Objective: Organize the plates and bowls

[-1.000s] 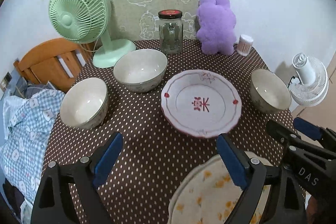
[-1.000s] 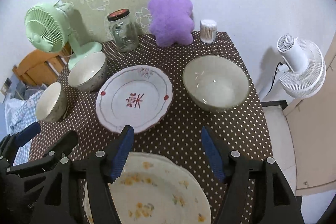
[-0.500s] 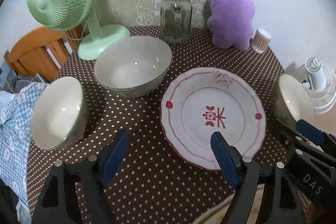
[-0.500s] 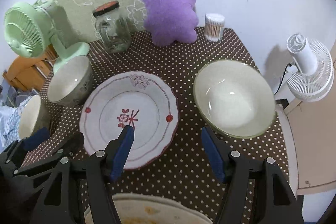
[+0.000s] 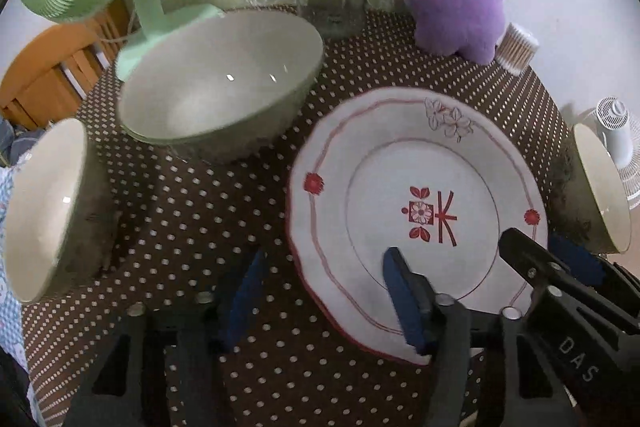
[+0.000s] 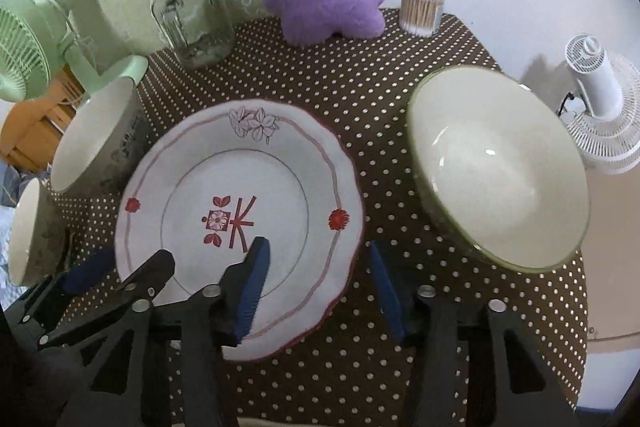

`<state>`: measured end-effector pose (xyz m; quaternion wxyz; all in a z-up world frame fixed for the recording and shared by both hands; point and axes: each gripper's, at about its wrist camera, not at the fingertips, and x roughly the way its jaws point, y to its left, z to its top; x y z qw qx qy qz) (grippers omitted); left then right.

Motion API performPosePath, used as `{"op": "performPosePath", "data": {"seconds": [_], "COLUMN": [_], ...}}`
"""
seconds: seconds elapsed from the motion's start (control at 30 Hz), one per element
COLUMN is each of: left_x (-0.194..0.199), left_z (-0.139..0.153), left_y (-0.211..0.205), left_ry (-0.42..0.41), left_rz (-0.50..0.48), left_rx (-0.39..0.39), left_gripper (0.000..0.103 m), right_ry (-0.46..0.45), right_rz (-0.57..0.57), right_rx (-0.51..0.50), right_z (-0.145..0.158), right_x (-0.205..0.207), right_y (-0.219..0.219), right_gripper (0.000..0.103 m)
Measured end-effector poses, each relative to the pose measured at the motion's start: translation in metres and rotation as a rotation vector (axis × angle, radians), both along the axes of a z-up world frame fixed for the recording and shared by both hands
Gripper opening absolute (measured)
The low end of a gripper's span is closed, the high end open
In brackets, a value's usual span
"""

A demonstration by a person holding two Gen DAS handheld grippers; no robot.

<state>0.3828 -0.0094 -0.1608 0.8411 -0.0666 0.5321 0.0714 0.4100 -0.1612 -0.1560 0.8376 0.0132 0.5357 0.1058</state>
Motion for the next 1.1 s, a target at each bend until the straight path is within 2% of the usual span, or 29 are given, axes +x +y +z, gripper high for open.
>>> {"op": "performPosePath", "data": {"seconds": [0.27,0.53,0.97,1.1], "left_x": [0.000,-0.010,-0.043,-0.034], "left_z": [-0.003,0.001,0.002,0.001], "left_y": [-0.006,-0.008,0.000,0.007], "left_ry": [-0.008,0.012,0.054,0.030], "left_rz": [-0.035,-0.025,0.031,0.047], "left_rx": [-0.002,0.027,0.004,0.057], "left_gripper": [0.042,0.042,0.043,0.043], "right_ry": [0.033,0.065,0.099,0.092], "right_rz": [-0.007,-0.008,0.024,0.020], "right_rx": [-0.025,-0.003,0.017,0.014], "right_z": [-0.012,-0.010,-0.011,-0.013], "right_x": [0.004,-0.002,-0.022,-0.018], "right_y": [0.004,0.003,0.004,0.006], "right_gripper": [0.041,0.041,0.041,0.041]}}
